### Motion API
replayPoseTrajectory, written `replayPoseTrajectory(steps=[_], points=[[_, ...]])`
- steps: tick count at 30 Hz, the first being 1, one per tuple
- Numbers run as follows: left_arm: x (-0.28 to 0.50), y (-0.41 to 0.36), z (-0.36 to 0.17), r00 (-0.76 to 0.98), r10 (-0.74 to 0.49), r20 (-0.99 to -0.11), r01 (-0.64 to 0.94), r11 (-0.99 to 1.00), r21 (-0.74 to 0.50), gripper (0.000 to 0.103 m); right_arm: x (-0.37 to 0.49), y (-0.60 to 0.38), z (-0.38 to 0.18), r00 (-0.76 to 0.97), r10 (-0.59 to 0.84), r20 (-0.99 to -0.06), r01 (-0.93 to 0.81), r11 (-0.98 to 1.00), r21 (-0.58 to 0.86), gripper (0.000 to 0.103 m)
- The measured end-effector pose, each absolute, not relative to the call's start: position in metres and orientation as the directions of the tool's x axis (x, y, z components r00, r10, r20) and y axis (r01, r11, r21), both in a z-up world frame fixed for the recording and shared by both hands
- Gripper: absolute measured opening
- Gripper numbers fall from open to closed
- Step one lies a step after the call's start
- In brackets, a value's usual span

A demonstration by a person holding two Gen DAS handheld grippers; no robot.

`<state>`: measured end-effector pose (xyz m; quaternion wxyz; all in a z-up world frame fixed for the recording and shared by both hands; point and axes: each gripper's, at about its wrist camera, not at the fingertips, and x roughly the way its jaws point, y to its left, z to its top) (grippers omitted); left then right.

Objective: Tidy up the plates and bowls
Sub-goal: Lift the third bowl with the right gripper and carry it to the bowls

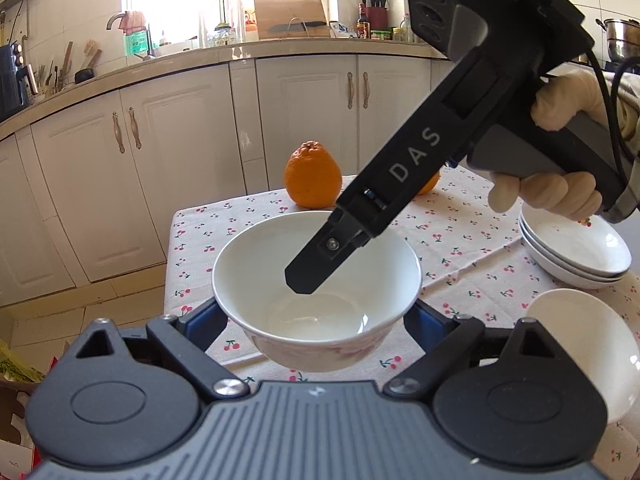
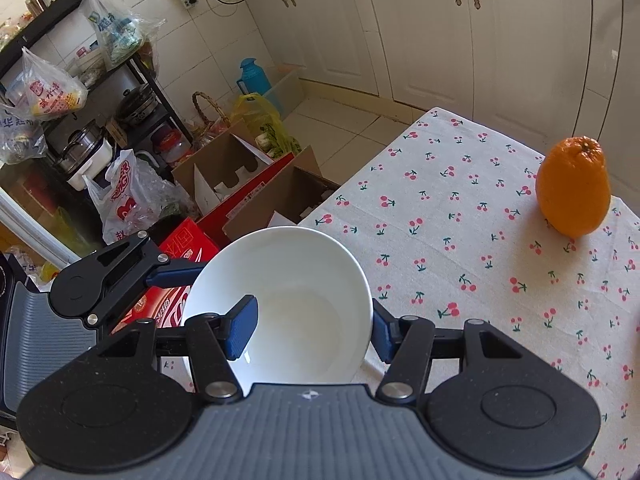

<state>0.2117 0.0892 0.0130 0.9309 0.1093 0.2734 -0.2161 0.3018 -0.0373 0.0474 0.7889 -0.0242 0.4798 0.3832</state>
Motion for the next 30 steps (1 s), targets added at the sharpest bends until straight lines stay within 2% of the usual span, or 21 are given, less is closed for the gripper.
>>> replayPoseTrajectory(steps=[30], points=[[0.121, 0.02, 0.042, 0.725, -0.445, -0.525, 0.561, 0.824, 0.077, 0.094, 0.176, -0.131, 0.089, 0.353, 0.58, -0.734, -0.604, 0.74, 0.295, 0.064]])
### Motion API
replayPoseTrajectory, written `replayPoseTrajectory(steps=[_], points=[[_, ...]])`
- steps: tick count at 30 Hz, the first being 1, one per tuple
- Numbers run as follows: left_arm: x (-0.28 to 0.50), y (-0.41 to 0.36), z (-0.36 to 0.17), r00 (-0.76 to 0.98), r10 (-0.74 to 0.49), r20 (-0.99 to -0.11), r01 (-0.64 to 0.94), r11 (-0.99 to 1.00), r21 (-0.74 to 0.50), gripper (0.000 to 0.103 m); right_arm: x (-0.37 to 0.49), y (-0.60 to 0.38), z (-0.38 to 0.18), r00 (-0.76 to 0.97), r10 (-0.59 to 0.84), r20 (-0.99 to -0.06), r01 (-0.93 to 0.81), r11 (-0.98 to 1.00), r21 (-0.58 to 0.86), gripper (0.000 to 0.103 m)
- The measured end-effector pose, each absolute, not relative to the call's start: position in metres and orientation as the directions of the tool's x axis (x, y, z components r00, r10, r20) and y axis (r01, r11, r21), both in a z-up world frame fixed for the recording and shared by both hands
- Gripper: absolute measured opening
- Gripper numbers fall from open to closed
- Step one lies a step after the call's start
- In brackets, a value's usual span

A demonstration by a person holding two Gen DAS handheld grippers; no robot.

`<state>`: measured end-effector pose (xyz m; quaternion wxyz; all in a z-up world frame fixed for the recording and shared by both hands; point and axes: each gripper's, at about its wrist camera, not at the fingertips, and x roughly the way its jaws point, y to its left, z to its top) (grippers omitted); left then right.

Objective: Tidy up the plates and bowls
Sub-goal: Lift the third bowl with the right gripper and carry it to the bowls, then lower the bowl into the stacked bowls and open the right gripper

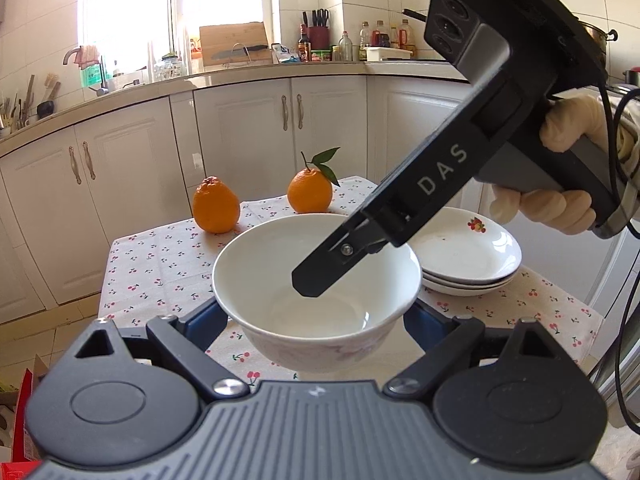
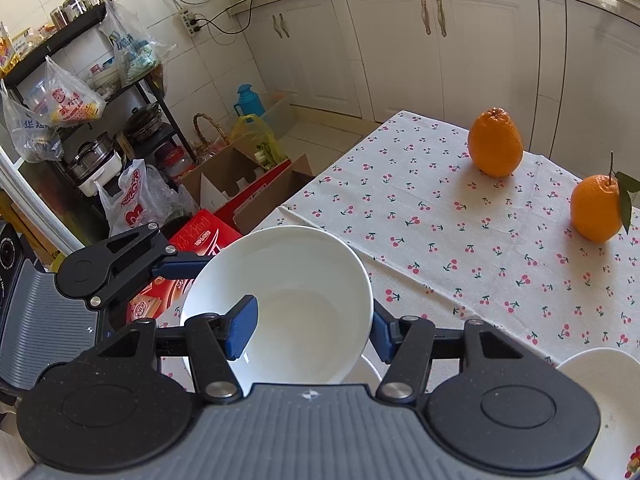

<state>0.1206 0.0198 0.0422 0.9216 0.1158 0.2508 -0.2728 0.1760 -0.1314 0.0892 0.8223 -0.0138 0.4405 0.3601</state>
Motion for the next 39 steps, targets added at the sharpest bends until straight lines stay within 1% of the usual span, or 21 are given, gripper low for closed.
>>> replayPoseTrajectory(steps=[8, 20, 28, 39], points=[[0.107, 0.008, 0.038, 0.705, -0.459, -0.541, 0.577, 0.815, 0.06, 0.094, 0.158, -0.146, 0.084, 0.357, 0.571, -0.739, -0.597, 0.748, 0.29, 0.064], [0.105, 0.001, 0.023, 0.662, -0.461, -0.591, 0.593, 0.805, 0.036, 0.094, 0.149, -0.15, 0.064, 0.342, 0.557, -0.757, -0.583, 0.758, 0.294, 0.066], [0.106, 0.001, 0.016, 0.638, -0.457, -0.619, 0.599, 0.8, 0.026, 0.094, 0.146, -0.145, 0.055, 0.337, 0.533, -0.776, -0.596, 0.759, 0.263, 0.066], [0.106, 0.002, 0.012, 0.627, -0.46, -0.628, 0.601, 0.799, 0.015, 0.094, 0.146, -0.141, 0.051, 0.335, 0.521, -0.785, -0.602, 0.759, 0.247, 0.067]])
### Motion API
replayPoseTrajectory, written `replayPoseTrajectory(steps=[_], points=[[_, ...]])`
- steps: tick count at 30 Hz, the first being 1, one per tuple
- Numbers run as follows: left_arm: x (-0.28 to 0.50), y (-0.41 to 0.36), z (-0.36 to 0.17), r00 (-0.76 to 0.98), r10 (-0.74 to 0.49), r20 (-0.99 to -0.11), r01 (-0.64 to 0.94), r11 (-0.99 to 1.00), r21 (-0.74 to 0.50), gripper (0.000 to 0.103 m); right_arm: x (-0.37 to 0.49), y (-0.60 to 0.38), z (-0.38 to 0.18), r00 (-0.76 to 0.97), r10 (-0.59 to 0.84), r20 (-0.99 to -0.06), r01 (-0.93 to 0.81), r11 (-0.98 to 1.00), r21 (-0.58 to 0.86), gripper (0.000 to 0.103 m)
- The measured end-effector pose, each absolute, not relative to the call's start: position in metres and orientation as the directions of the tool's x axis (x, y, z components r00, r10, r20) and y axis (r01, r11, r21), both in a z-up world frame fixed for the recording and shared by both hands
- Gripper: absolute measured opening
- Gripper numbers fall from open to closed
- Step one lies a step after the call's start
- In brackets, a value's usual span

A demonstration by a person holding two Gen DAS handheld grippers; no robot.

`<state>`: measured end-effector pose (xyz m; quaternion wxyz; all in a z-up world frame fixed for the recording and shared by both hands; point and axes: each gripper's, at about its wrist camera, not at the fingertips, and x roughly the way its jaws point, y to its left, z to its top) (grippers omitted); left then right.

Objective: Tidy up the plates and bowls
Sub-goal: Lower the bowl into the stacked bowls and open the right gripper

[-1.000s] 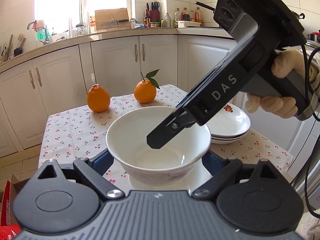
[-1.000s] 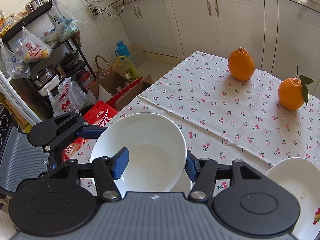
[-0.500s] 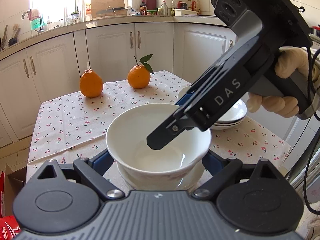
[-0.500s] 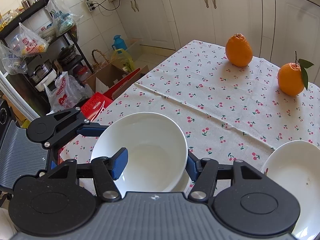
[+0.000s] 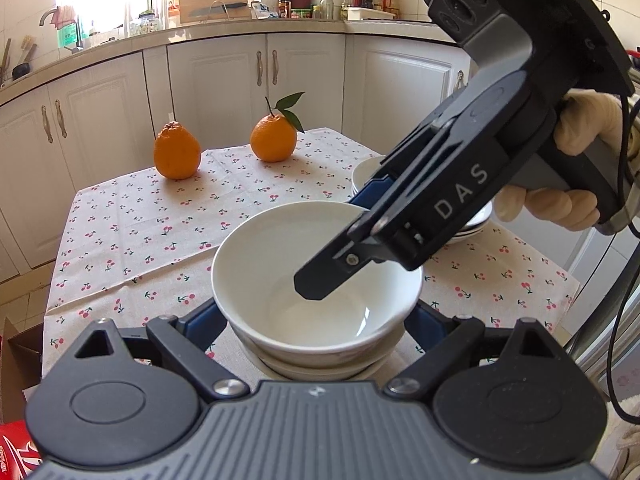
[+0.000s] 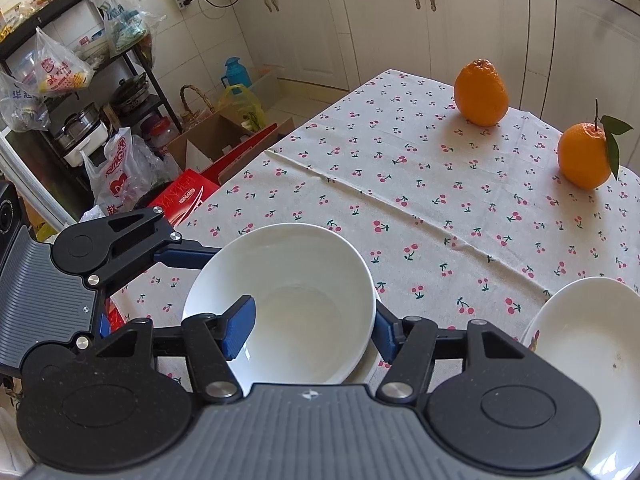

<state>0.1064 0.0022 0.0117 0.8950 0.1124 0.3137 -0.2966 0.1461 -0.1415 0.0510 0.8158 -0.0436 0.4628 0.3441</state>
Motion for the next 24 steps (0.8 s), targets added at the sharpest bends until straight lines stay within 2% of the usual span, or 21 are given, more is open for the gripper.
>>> replayPoseTrajectory(steps=[9, 13, 18, 24], points=[[0.105, 0.001, 0.01, 0.625, -0.461, -0.63, 0.604, 0.797, 0.017, 0.094, 0.145, -0.14, 0.05, 0.344, 0.517, -0.784, -0.61, 0.758, 0.233, 0.073], [0.104, 0.001, 0.009, 0.624, -0.461, -0.631, 0.615, 0.788, 0.032, 0.095, 0.143, -0.139, 0.055, 0.371, 0.523, -0.767, -0.613, 0.759, 0.221, 0.093], [0.1, 0.006, 0.011, 0.61, -0.485, -0.626, 0.63, 0.776, 0.013, 0.097, 0.141, -0.141, 0.066, 0.399, 0.532, -0.747, -0.623, 0.755, 0.205, 0.096], [0.092, 0.014, 0.013, 0.605, -0.489, -0.628, 0.643, 0.765, 0.025, 0.1, 0.125, -0.141, 0.072, 0.463, 0.492, -0.737, -0.643, 0.759, 0.103, 0.103]])
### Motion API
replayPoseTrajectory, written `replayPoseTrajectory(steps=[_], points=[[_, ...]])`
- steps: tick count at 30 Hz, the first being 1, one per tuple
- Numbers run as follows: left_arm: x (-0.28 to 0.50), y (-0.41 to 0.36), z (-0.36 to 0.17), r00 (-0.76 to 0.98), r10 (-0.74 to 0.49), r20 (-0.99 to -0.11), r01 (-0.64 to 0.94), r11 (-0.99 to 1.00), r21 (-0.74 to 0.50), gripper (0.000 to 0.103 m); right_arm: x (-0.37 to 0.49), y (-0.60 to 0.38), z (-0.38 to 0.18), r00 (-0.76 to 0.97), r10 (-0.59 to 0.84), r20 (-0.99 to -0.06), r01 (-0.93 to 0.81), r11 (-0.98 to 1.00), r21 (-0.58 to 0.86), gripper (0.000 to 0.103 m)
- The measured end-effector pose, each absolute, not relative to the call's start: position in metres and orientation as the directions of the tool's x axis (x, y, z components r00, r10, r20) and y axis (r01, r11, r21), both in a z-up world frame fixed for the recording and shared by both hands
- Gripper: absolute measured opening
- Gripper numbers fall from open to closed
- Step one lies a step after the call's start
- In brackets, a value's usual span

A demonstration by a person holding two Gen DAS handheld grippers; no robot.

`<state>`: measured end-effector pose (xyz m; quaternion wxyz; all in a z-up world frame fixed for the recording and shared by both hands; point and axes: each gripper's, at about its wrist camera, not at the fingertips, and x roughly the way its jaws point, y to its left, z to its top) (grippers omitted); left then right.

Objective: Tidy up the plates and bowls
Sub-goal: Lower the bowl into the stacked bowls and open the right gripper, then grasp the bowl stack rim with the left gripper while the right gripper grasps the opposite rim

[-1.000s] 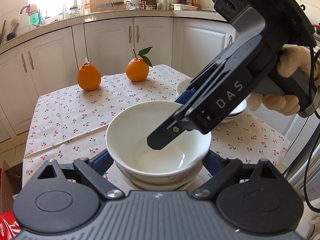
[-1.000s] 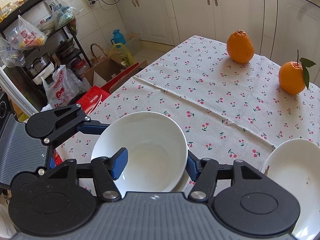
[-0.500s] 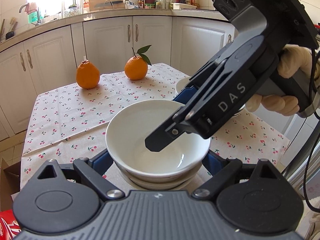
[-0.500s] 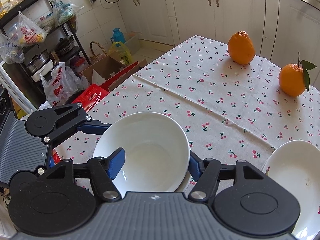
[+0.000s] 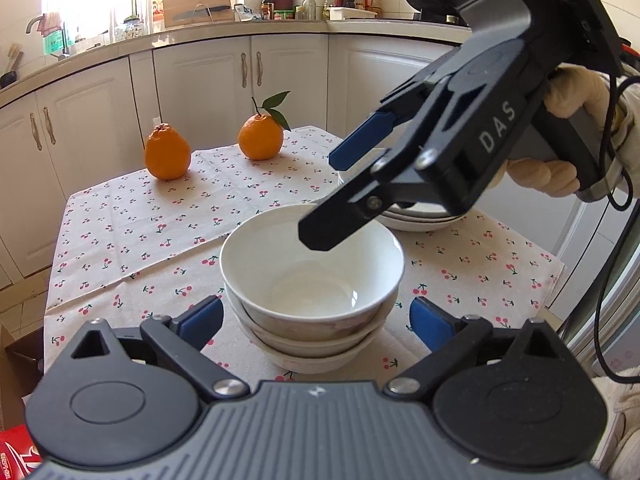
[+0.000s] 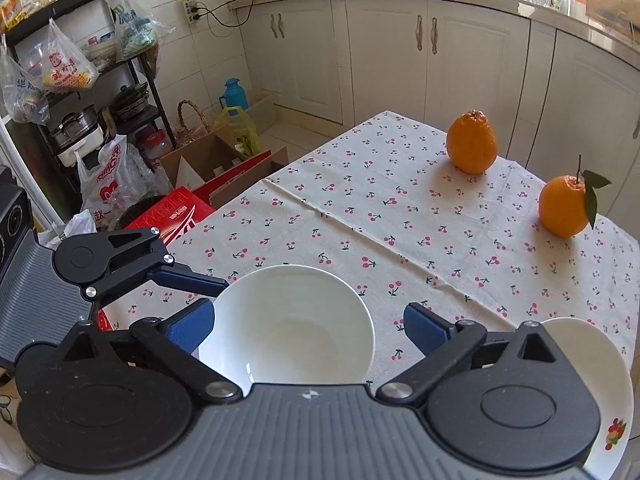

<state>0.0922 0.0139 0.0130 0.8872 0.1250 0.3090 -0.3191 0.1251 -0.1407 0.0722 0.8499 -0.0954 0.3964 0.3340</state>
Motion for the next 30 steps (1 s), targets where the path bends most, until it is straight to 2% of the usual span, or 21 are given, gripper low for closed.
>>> replayPoseTrajectory(steps=[10, 15, 18, 24, 30], points=[[0.079, 0.031, 0.026, 0.636, -0.466, -0.615, 0.621, 0.783, 0.048, 0.102, 0.077, -0.142, 0.073, 0.534, 0.433, -0.726, -0.679, 0.732, -0.063, 0.103], [0.074, 0.04, 0.032, 0.608, -0.479, -0.633, 0.614, 0.789, -0.006, 0.102, 0.054, -0.145, 0.069, 0.585, 0.396, -0.708, -0.666, 0.732, -0.141, 0.103], [0.068, 0.04, 0.03, 0.65, -0.436, -0.622, 0.587, 0.809, 0.046, 0.102, 0.044, -0.149, 0.064, 0.589, 0.396, -0.704, -0.674, 0.721, -0.158, 0.103], [0.075, 0.046, 0.021, 0.656, -0.393, -0.644, 0.557, 0.828, 0.061, 0.102, 0.031, -0.15, 0.05, 0.599, 0.383, -0.704, -0.695, 0.685, -0.219, 0.103], [0.093, 0.05, 0.005, 0.635, -0.398, -0.662, 0.598, 0.796, 0.094, 0.102, 0.041, -0.149, 0.027, 0.585, 0.333, -0.74, -0.696, 0.674, -0.247, 0.103]])
